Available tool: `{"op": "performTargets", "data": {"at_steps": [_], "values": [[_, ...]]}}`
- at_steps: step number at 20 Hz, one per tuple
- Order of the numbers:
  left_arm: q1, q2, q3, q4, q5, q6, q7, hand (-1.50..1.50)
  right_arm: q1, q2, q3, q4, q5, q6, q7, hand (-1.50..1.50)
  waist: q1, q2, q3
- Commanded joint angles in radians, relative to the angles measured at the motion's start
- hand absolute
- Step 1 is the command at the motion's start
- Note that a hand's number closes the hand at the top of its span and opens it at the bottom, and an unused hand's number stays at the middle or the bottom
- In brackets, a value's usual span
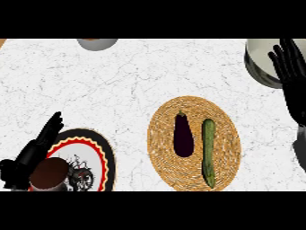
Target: Pick the squash from the placemat and place it in the bowl
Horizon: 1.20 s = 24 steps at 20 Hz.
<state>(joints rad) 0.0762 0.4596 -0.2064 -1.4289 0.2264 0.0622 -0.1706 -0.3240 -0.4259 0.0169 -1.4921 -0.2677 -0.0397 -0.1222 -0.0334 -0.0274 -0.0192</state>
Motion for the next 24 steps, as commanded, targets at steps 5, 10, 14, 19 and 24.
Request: {"op": "performTargets", "data": {"at_steps": [5, 10, 14, 19, 24], "values": [[-0.158, -0.097, 0.028, -0.079, -0.001, 0.12, 0.096, 0.0, 0.182, 0.116, 0.309, -0.09, 0.2, -0.105, 0.236, 1.5, 0.011, 0.021, 0.017], [-0.123, -0.142, 0.012, -0.073, -0.003, 0.159, 0.1, 0.0, 0.32, 0.194, 0.221, -0.112, 0.419, -0.507, 0.123, -1.5, -0.045, 0.01, 0.02], [-0.16, -0.172, -0.027, -0.119, -0.031, 0.193, 0.158, 0.0, 0.476, 0.348, 0.368, -0.267, 0.509, -0.648, -0.045, -1.5, -0.009, 0.016, 0.02], [-0.239, -0.204, -0.019, -0.093, -0.054, 0.219, 0.207, 0.0, 0.636, 0.32, 0.501, -0.468, 0.771, -0.773, 0.06, -1.5, 0.012, 0.022, 0.018], [-0.23, -0.153, 0.016, -0.082, -0.023, 0.144, 0.213, 0.0, 0.64, 0.277, 0.434, -0.6, 1.046, -0.647, 0.466, -1.5, 0.024, 0.026, 0.015]]}}
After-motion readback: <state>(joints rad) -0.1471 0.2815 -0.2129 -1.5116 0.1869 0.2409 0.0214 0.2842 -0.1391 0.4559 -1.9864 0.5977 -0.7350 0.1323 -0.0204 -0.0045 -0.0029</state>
